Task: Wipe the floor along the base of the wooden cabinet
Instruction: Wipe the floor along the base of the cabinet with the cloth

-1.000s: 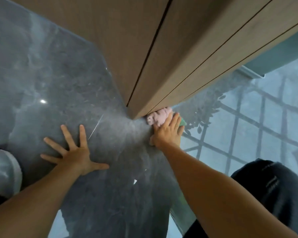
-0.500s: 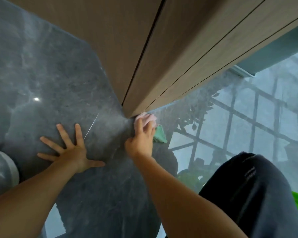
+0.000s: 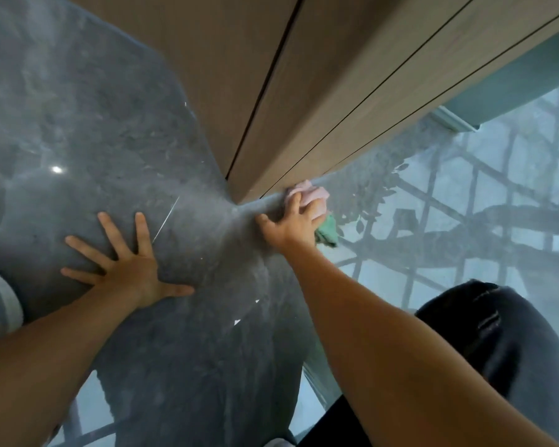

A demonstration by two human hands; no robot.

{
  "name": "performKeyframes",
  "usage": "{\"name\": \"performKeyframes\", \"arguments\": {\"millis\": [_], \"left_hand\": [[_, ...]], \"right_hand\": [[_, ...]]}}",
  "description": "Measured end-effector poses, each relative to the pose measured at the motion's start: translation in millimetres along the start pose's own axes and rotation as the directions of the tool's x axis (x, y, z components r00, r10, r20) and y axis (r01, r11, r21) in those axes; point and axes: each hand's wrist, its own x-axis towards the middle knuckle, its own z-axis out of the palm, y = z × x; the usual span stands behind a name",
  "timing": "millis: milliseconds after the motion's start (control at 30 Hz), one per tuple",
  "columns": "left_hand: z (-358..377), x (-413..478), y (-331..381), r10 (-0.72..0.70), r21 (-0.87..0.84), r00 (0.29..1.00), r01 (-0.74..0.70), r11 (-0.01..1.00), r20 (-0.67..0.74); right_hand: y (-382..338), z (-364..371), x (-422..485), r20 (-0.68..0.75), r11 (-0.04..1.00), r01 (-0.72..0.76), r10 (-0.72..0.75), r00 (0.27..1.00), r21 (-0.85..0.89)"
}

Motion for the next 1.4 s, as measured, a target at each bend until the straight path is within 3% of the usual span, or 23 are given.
{"name": "performKeyframes", "arguments": {"millis": [100, 200, 300, 433, 533, 600, 800, 900, 967, 1067, 1300, 1400], "left_hand": [[6, -3, -3, 0.015, -0.017, 1.000, -0.014, 1.000, 0.011], [4, -7, -1, 0.016, -0.019, 1.000, -0.016, 1.000, 0.013], [0, -9, 0, 0.015, -0.007, 1.000, -0.014, 1.000, 0.024], [6, -3, -2, -0.018, -0.024, 1.000, 0.018, 1.000, 0.002], [10, 6, -3, 0.012, -0.017, 1.000, -0.013, 1.000, -0.023], [12, 10, -5, 0.039, -0.049, 0.998, -0.041, 0.998, -0.048], [24, 19, -10, 0.037, -0.085, 0.996, -0.044, 0.995, -0.077], [29, 29, -8, -0.013, -0.171, 0.982, -0.020, 0.985, -0.188], [33, 34, -12, 0.022, -0.181, 0.979, -0.059, 0.982, -0.201], [29, 30, -18, 0.096, -0.163, 0.991, -0.111, 0.980, -0.096], [39, 36, -14, 0.087, -0.115, 0.979, -0.110, 0.987, -0.186], [38, 36, -14, 0.073, -0.114, 0.980, -0.095, 0.989, -0.187]], "right_hand": [[-31, 52, -63, 0.059, 0.986, 0.165, -0.165, 0.985, 0.002], [-30, 58, -79, 0.071, 0.953, 0.293, -0.298, 0.952, 0.077], [-4, 33, -46, 0.120, 0.977, 0.213, -0.211, 0.970, -0.004], [52, -39, 33, 0.006, 0.983, -0.176, 0.177, 0.984, -0.049], [58, -60, 57, -0.012, 0.976, -0.184, 0.184, 0.983, -0.115], [40, -30, 34, -0.022, 0.983, -0.155, 0.153, 0.988, -0.099], [-30, 90, -97, 0.113, 0.969, 0.234, -0.224, 0.968, -0.076], [-56, 108, -117, 0.129, 0.930, 0.359, -0.348, 0.929, -0.076], [-78, 107, -104, 0.108, 0.924, 0.381, -0.378, 0.920, -0.015], [-116, 98, -66, 0.068, 0.878, 0.478, -0.476, 0.877, -0.014], [-286, 54, 67, 0.103, 0.696, 0.675, -0.674, 0.732, -0.244], [-309, 42, 85, 0.123, 0.652, 0.693, -0.695, 0.708, -0.309]]}}
